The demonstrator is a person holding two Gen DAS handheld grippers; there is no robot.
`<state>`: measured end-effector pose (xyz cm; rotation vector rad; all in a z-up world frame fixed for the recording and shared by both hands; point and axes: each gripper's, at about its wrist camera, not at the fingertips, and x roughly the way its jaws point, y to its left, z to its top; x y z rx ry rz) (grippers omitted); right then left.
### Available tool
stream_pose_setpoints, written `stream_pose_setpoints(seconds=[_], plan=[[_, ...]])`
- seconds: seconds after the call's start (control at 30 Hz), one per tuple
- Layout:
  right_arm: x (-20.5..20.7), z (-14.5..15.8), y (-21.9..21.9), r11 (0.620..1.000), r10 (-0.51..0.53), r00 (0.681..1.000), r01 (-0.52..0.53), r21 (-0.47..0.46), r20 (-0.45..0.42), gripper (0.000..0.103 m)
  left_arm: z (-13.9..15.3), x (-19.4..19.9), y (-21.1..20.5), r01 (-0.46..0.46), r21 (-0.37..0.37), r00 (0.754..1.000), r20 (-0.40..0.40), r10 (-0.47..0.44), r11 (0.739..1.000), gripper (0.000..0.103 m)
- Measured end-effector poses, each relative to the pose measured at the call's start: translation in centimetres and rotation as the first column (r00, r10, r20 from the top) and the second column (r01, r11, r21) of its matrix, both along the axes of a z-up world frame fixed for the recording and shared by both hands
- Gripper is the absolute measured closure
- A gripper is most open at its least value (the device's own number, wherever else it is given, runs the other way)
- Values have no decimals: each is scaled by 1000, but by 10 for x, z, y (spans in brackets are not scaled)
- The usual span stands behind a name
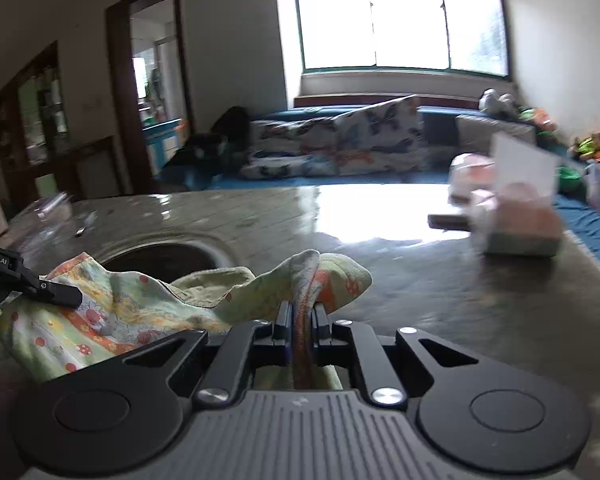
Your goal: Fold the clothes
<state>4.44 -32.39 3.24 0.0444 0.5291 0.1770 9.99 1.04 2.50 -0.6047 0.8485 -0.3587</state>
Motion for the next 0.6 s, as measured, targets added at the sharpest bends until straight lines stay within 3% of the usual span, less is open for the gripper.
stream_pose_setpoints(seconds=[0.37, 0.5, 0.6], plan=[[-24, 20, -90, 967, -241, 969, 244, -67, 51, 95, 8, 34, -123, 244, -5, 969, 46, -244, 970, 92], [-31, 8, -122, 942, -329, 944, 331, -63, 34, 95, 1, 37, -159, 307, 29, 950, 49, -308, 951, 91], [-33, -12, -139, 925, -376, 926, 374, -67, -29, 94, -12, 38, -177, 337, 74, 941, 13, -339, 939, 91]])
